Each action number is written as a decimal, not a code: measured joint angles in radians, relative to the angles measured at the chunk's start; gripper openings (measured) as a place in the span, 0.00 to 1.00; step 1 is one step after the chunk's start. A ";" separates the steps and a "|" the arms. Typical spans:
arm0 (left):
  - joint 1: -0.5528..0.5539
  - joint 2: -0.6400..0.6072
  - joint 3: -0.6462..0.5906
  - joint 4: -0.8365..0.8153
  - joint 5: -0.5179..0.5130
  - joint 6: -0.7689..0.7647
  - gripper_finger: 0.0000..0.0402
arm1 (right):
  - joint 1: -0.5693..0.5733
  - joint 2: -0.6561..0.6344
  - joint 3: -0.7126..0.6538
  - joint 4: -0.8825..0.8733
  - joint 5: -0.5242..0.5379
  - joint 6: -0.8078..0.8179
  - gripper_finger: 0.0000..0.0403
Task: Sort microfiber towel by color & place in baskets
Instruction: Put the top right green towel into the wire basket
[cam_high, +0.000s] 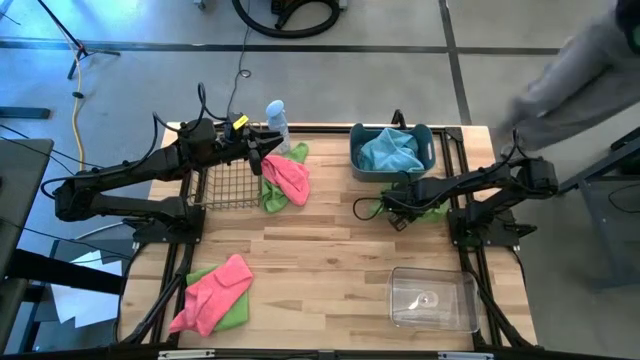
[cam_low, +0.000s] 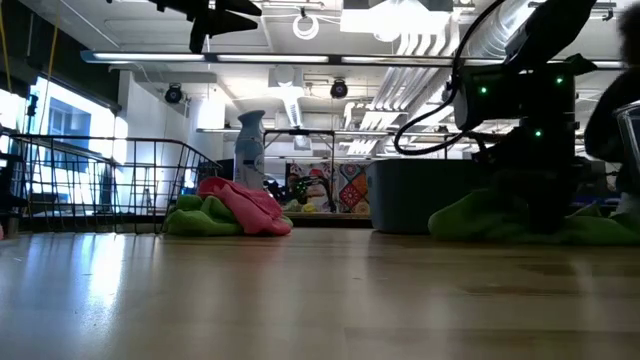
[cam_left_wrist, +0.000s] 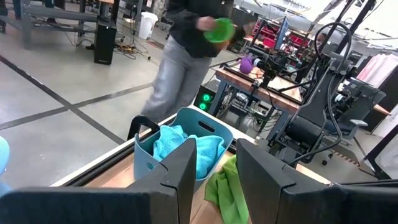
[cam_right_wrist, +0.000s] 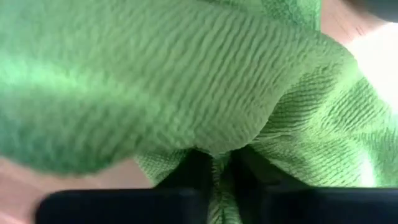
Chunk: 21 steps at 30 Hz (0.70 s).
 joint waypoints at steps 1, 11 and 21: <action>0.000 0.000 0.000 0.000 0.000 0.000 0.26 | 0.002 0.000 0.000 0.000 -0.004 -0.010 0.04; 0.000 0.000 0.000 0.000 0.023 0.000 0.26 | 0.048 -0.044 -0.003 -0.071 -0.115 -0.065 0.01; 0.001 -0.056 0.000 0.000 0.023 0.001 0.26 | 0.104 -0.344 0.012 -0.105 -0.154 0.030 0.00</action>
